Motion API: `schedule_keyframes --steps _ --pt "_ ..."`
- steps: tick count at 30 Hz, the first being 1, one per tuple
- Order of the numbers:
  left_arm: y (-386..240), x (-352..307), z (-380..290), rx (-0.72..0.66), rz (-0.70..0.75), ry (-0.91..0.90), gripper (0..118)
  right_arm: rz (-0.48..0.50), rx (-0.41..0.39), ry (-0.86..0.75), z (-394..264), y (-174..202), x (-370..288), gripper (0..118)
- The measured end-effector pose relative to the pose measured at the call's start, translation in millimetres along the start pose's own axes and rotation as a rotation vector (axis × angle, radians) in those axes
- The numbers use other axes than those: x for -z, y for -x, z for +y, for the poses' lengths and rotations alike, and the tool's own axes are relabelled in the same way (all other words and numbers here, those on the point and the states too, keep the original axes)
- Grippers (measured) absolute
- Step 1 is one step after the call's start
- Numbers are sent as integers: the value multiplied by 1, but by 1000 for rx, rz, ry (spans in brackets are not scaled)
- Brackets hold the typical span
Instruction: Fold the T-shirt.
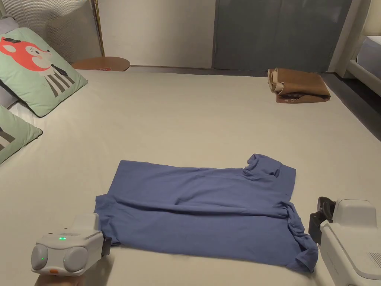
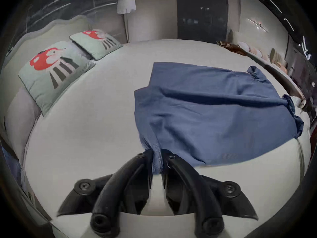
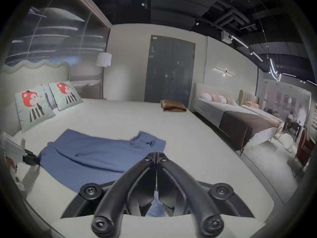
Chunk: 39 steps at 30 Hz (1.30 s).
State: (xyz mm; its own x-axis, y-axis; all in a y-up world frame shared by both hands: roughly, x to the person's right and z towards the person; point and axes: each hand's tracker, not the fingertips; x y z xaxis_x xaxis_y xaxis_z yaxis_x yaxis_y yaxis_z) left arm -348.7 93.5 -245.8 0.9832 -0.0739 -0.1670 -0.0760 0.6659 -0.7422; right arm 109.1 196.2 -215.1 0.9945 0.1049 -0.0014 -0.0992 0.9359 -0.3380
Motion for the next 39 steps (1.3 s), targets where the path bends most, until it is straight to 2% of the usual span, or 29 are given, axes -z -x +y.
schedule_keyframes --steps 2,3,4,5,7,8,11,12,13,14,15,17,18,20,27,29,32,35,37,39 --pt "1 -5 2 22 7 -24 6 -3 22 94 -18 -5 13 6" --pt "1 -8 4 33 8 -30 6 -1 37 147 -27 -8 21 17" --pt "0 -12 5 45 15 -42 6 21 50 215 -38 -11 31 43" --pt "1 -16 7 49 9 -53 6 35 38 307 -48 -12 40 63" --pt "5 -21 11 46 -1 -62 5 25 53 394 -71 -10 57 102" --pt "6 -24 12 41 -12 -69 5 31 63 426 -80 -10 63 107" --pt "10 -27 15 29 -15 -78 5 46 112 475 -94 -6 72 103" --pt "11 -28 15 27 -16 -82 5 63 117 481 -96 -5 74 96" --pt "11 -28 15 26 -16 -81 5 86 110 461 -87 0 64 74" --pt "14 -25 15 24 -14 -77 5 93 96 461 -87 2 64 43" --pt "16 -24 14 21 -13 -77 5 104 81 470 -87 4 65 16" --pt "20 -26 12 5 -20 -75 5 152 122 439 -85 2 63 14" --pt "22 -25 11 -6 -19 -77 5 123 121 436 -81 1 57 14" --pt "26 -30 7 -20 -26 -83 5 127 124 371 -73 -3 43 14" --pt "34 -58 -21 -50 -38 -77 5 127 135 312 -61 -25 6 13" --pt "37 -69 -36 -58 -37 -64 5 124 122 313 -72 -31 -1 13" --pt "40 -83 -61 -70 -52 -38 5 132 151 329 -88 -40 -15 13" --pt "43 -89 -82 -63 -42 -2 5 80 155 359 -110 -45 -26 13" --pt "48 -88 -94 -74 -37 20 5 84 197 383 -116 -47 -38 13" --pt "55 -81 -101 -93 -37 41 5 76 195 408 -125 -48 -40 13"
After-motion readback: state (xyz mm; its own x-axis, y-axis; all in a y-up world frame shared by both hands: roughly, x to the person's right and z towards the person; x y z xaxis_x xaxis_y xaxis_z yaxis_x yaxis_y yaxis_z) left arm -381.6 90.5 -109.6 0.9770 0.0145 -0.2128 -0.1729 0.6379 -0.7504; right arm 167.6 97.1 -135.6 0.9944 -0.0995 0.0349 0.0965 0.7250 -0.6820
